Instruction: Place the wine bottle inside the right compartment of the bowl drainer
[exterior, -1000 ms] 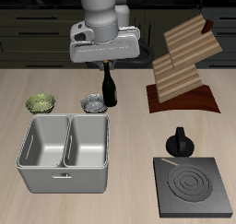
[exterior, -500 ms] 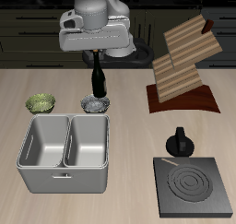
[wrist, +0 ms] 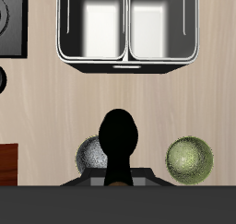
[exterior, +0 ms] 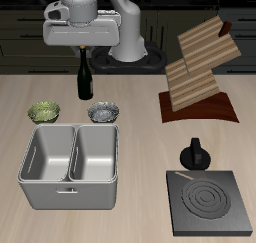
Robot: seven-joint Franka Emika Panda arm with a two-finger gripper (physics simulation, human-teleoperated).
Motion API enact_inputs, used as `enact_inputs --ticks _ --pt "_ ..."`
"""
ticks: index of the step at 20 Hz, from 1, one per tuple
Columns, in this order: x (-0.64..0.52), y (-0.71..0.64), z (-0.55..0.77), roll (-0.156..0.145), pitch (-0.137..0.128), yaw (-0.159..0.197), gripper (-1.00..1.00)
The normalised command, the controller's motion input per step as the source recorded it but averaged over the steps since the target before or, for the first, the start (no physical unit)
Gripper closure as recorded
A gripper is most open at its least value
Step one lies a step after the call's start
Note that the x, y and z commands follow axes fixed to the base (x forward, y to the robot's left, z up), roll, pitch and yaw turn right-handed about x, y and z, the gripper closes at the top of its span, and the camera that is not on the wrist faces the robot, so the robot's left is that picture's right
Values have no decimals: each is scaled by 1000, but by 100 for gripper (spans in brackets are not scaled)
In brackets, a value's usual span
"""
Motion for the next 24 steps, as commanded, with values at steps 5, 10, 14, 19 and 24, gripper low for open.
enact_inputs --ticks 5,10,14,19,24 --pt "-40 -559 100 -71 -17 -23 100" --pt "-5 -347 101 -32 -18 -30 100" --pt "211 -132 79 -4 8 -10 100" --pt "411 14 185 -31 -4 31 100" --pt "388 41 147 -25 10 8 100"
